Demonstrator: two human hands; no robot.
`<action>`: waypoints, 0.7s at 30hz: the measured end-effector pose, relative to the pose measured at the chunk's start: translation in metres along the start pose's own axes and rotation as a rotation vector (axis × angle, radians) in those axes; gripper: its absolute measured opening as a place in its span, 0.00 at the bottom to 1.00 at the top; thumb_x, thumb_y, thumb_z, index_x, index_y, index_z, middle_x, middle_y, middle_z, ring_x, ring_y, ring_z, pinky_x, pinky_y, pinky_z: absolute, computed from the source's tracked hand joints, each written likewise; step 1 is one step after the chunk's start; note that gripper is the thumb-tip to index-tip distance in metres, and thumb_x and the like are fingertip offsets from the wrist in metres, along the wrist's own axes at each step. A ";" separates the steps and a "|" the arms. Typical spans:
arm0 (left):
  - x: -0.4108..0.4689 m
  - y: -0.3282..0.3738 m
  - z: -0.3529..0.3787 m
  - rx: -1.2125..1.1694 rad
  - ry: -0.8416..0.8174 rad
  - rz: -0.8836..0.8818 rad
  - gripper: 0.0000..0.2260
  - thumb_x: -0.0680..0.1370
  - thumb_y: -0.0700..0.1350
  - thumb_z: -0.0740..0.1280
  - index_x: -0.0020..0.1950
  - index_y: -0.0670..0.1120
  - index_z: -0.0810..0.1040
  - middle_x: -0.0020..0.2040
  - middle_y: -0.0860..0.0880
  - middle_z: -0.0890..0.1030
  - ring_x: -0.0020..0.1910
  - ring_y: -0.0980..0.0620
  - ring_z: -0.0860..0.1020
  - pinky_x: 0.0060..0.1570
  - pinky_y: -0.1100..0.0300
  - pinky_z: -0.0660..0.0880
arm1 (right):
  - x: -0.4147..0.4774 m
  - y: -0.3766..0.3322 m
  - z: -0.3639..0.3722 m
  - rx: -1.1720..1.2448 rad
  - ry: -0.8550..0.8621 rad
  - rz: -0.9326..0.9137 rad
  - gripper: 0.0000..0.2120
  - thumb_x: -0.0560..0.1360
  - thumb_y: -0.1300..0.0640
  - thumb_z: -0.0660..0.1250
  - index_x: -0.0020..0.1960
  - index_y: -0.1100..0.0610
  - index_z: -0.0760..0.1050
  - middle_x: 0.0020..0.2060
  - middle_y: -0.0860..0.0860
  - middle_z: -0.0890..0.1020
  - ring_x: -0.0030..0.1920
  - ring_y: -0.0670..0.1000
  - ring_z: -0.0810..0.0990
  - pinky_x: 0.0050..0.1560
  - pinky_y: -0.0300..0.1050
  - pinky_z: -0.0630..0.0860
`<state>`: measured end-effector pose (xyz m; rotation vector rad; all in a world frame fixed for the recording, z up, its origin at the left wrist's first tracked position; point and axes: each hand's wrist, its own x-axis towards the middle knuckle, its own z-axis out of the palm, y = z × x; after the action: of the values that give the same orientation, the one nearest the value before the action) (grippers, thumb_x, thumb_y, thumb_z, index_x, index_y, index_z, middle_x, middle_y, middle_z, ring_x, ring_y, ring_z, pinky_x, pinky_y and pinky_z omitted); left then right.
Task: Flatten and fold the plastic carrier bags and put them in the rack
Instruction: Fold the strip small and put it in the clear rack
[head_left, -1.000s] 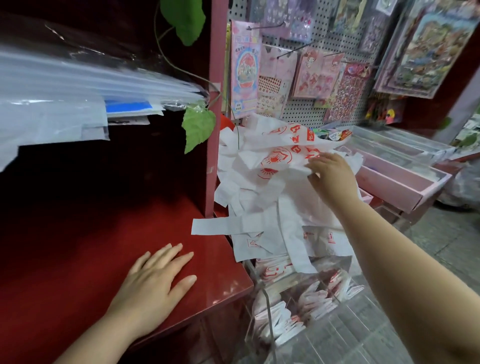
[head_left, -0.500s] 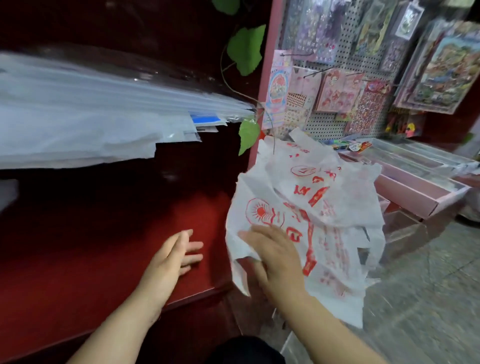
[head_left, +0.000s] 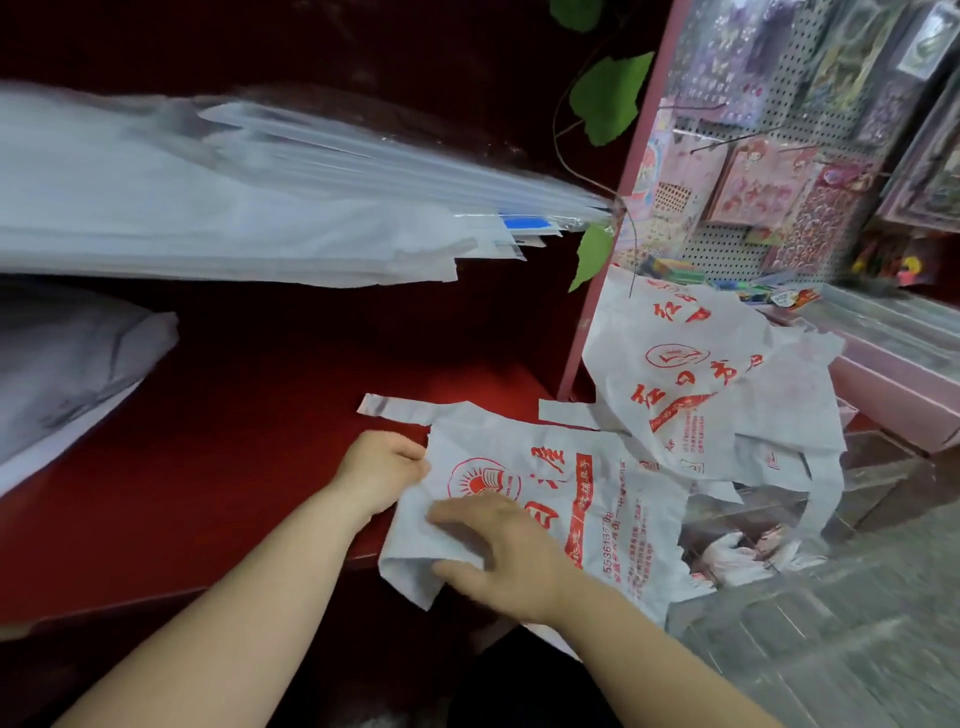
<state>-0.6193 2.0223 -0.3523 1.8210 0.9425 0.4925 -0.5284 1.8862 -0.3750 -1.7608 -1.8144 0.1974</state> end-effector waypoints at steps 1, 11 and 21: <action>0.004 -0.004 -0.009 0.074 0.011 0.007 0.09 0.73 0.34 0.67 0.34 0.44 0.76 0.31 0.49 0.74 0.35 0.51 0.71 0.36 0.62 0.65 | 0.000 -0.003 -0.007 0.061 0.015 0.048 0.31 0.67 0.38 0.57 0.62 0.57 0.75 0.60 0.49 0.78 0.59 0.41 0.72 0.58 0.24 0.57; 0.020 -0.020 -0.094 0.850 0.269 -0.063 0.13 0.78 0.48 0.60 0.62 0.53 0.74 0.66 0.48 0.73 0.65 0.46 0.69 0.63 0.56 0.61 | 0.016 0.022 -0.021 -0.405 -0.239 0.392 0.24 0.77 0.43 0.49 0.71 0.47 0.62 0.73 0.45 0.59 0.73 0.48 0.54 0.71 0.45 0.49; -0.088 -0.063 -0.070 0.322 0.672 -0.001 0.07 0.74 0.42 0.68 0.49 0.40 0.79 0.48 0.43 0.77 0.51 0.40 0.74 0.49 0.51 0.67 | 0.033 -0.005 -0.012 -0.135 0.127 0.571 0.17 0.76 0.50 0.63 0.61 0.57 0.72 0.59 0.51 0.71 0.50 0.48 0.73 0.48 0.36 0.67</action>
<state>-0.7459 2.0074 -0.3718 1.9702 1.5432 1.0385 -0.5251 1.9139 -0.3522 -2.2988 -1.2236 0.1840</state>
